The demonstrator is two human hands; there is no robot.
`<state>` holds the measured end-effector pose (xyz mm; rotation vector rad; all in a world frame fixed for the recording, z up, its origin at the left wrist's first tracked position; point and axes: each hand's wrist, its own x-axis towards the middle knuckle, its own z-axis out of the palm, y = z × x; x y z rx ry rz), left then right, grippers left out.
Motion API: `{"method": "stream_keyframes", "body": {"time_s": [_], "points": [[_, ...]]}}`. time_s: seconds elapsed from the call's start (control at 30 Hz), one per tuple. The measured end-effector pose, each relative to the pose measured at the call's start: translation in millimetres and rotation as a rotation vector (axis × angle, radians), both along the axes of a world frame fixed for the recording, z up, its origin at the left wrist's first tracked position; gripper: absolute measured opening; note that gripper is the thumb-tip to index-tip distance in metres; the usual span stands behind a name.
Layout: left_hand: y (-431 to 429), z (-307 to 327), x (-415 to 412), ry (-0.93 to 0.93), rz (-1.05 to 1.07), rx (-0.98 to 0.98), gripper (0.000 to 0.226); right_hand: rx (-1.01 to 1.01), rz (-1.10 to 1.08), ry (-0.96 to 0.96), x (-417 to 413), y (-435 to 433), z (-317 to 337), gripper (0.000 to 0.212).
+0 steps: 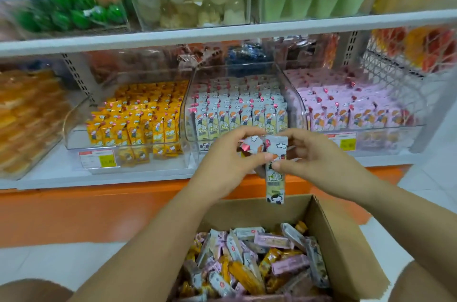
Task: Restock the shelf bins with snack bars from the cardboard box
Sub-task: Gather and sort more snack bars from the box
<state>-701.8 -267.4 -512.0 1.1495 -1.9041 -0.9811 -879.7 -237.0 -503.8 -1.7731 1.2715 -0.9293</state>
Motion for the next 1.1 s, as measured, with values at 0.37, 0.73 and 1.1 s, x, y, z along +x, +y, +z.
{"method": "stream_keyframes", "body": {"time_s": [0.37,0.73,1.1], "points": [[-68.6,54.1,56.7,-0.338,0.133,-0.378,0.041,-0.361,-0.193,-0.064,37.4,-57.9,28.6,0.032],[-122.0,2.8,66.7,-0.963,0.188,-0.361,0.047,-0.179,-0.171,0.403,82.9,-135.4,-21.5,0.041],[-121.2,-11.8,73.5,-0.937,0.249,-0.486,0.049,-0.135,-0.137,0.453,94.8,-158.2,-32.7,0.04]]}}
